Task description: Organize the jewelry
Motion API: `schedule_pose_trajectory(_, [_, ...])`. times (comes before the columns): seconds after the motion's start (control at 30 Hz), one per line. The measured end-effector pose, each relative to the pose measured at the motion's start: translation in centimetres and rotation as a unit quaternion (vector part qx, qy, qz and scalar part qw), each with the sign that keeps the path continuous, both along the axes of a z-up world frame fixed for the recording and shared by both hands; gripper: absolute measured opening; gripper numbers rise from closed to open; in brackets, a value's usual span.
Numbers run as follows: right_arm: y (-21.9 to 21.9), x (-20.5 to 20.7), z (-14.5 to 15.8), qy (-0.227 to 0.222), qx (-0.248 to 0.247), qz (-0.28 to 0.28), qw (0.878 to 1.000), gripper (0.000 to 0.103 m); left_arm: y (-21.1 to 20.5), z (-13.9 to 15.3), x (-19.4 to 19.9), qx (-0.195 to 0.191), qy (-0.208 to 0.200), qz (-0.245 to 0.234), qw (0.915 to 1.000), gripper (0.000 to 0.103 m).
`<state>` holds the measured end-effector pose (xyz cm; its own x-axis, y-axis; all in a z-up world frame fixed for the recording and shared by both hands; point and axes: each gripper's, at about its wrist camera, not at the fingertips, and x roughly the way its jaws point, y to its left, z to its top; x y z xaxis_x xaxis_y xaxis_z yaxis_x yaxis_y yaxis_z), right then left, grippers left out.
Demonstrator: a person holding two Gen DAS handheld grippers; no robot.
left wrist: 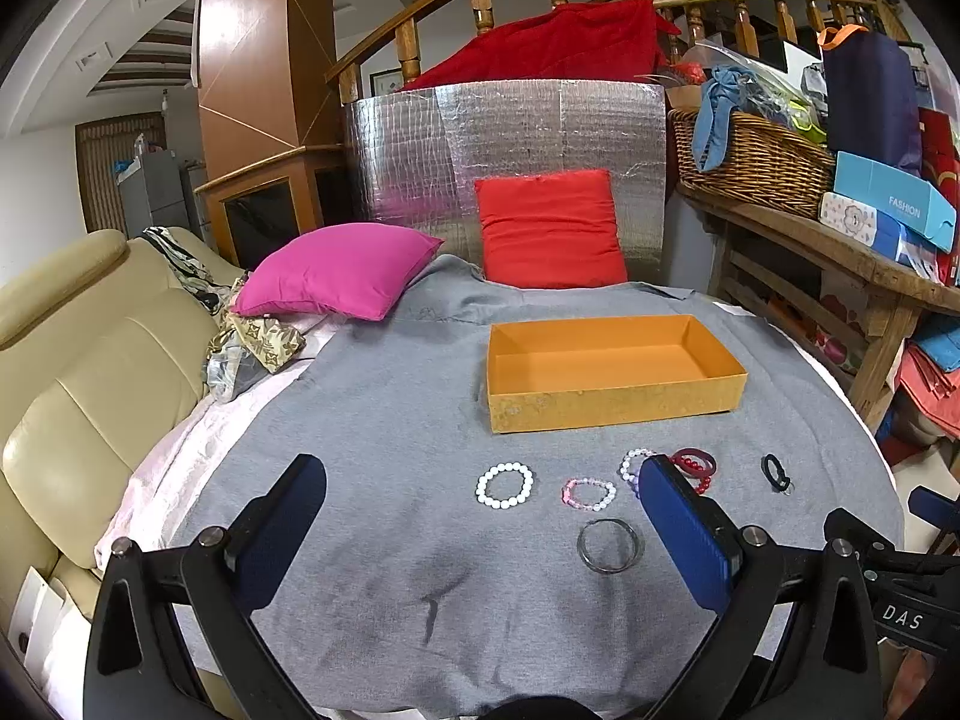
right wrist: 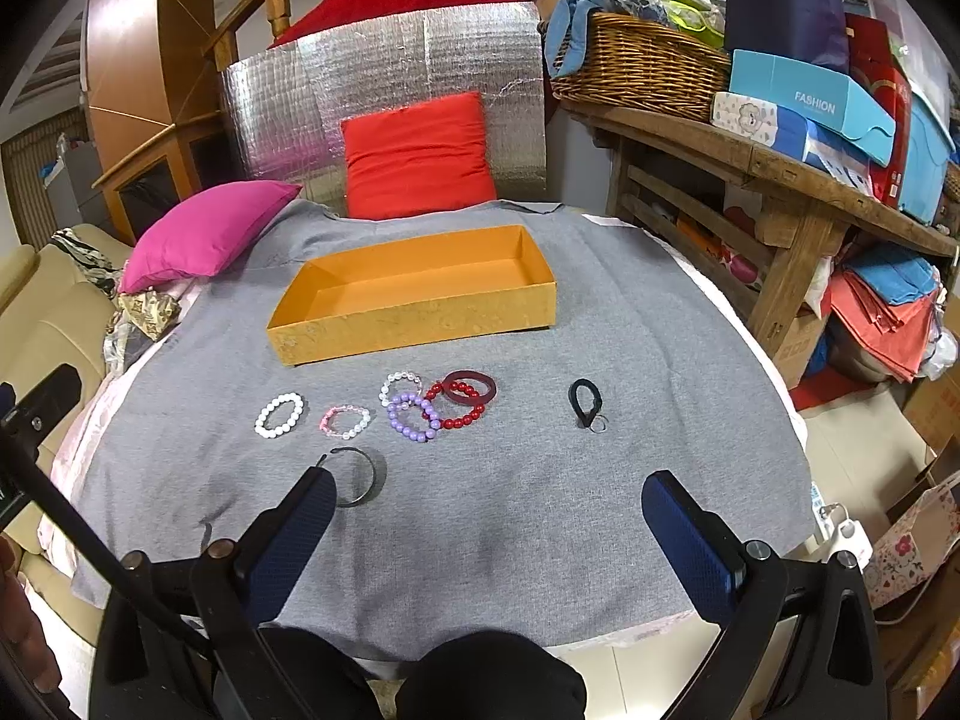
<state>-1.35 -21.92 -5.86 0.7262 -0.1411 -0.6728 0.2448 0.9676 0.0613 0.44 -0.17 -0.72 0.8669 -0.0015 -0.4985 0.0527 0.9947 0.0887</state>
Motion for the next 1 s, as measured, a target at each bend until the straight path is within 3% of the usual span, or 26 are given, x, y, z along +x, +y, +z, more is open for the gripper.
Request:
schedule_pose_trajectory(0.6, [-0.06,0.5,-0.25,0.004,0.001,0.001,1.0,0.103,0.19,-0.21,0.5,0.004,-0.002,0.001,1.0,0.103])
schedule_pose_trajectory(1.0, [-0.46,0.16,0.05,-0.001,0.005,-0.001,1.0,0.103,-0.22,0.62,-0.19,0.034,-0.02,0.003,0.9992,0.103])
